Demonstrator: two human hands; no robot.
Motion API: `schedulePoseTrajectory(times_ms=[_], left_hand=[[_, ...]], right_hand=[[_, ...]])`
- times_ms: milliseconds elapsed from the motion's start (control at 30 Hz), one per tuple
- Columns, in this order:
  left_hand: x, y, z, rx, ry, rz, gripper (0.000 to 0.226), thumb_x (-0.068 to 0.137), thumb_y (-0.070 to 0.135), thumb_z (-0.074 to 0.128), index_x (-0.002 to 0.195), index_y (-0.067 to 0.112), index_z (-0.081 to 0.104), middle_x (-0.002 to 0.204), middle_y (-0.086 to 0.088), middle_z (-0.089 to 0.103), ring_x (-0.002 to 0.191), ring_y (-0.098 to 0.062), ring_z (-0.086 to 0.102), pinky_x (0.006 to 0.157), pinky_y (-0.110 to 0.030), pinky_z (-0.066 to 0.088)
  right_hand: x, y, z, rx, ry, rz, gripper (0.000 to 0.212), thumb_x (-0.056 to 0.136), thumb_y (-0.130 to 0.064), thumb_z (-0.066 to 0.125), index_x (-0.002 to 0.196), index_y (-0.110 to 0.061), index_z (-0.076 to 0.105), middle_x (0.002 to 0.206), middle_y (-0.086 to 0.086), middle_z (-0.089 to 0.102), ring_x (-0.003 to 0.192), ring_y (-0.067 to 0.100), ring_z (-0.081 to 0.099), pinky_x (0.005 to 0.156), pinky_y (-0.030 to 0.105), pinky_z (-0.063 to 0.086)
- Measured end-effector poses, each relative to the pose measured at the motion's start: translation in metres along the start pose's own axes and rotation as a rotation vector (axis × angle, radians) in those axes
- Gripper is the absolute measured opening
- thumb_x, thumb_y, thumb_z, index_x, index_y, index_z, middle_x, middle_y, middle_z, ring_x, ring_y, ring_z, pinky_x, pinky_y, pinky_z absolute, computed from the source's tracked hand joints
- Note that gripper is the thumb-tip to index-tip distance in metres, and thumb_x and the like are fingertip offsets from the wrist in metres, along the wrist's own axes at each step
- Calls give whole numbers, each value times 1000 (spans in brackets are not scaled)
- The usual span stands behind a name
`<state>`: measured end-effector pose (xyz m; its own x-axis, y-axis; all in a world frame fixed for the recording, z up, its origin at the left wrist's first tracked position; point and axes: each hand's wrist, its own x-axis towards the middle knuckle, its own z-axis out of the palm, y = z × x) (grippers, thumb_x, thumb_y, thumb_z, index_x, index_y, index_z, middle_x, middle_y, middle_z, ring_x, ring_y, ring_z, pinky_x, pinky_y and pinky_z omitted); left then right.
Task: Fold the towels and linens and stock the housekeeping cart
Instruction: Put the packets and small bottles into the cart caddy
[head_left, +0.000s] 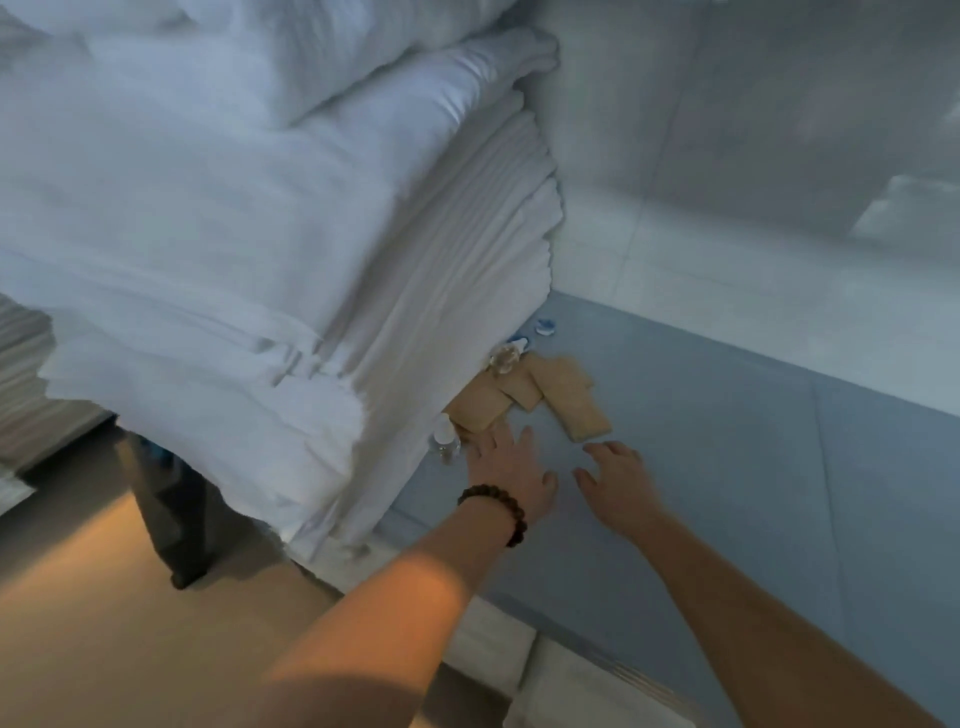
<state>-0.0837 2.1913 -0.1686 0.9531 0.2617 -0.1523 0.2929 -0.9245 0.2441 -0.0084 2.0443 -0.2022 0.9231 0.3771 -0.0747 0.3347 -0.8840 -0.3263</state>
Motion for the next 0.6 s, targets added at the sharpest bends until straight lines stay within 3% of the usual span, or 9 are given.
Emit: schedulePoseTrajectory(times_ms=[133, 267, 333, 433, 600], left_hand=[[55, 1, 23, 40, 32, -88, 73, 95, 48, 38, 152, 11, 15, 158, -18, 13, 142, -41, 15, 114, -57, 12], [102, -3, 39, 54, 81, -163, 75, 94, 50, 38, 152, 9, 13, 158, -21, 9, 142, -43, 12, 113, -59, 11], [116, -9, 47, 68, 91, -176, 76, 94, 55, 36, 152, 13, 13, 159, -22, 3, 144, -43, 3, 114, -59, 6], [125, -18, 60, 112, 117, -183, 79, 92, 63, 28, 154, 18, 10, 159, -23, -4, 145, -43, -7, 114, -59, -7], [126, -24, 69, 134, 179, -156, 81, 91, 65, 26, 154, 17, 12, 159, -24, -2, 145, -42, -3, 113, -59, -8]], right_hand=[[59, 13, 8, -72, 84, -37, 48, 93, -42, 50, 138, -25, 45, 146, 10, 36, 132, 31, 33, 104, 45, 36], [124, 9, 16, -122, 102, -115, 51, 97, -43, 44, 145, -28, 35, 154, 10, 21, 141, 29, 18, 110, 49, 22], [152, 0, 23, -124, 65, -180, 52, 98, -43, 43, 146, -27, 33, 157, 9, 17, 144, 27, 11, 112, 48, 12], [181, -12, 37, -147, -20, -193, 54, 96, -55, 37, 146, -35, 31, 160, 0, 6, 147, 25, 1, 112, 61, 5], [197, -18, 55, -229, -106, -209, 63, 88, -71, 23, 146, -50, 11, 161, -6, -1, 147, 25, -7, 107, 68, 0]])
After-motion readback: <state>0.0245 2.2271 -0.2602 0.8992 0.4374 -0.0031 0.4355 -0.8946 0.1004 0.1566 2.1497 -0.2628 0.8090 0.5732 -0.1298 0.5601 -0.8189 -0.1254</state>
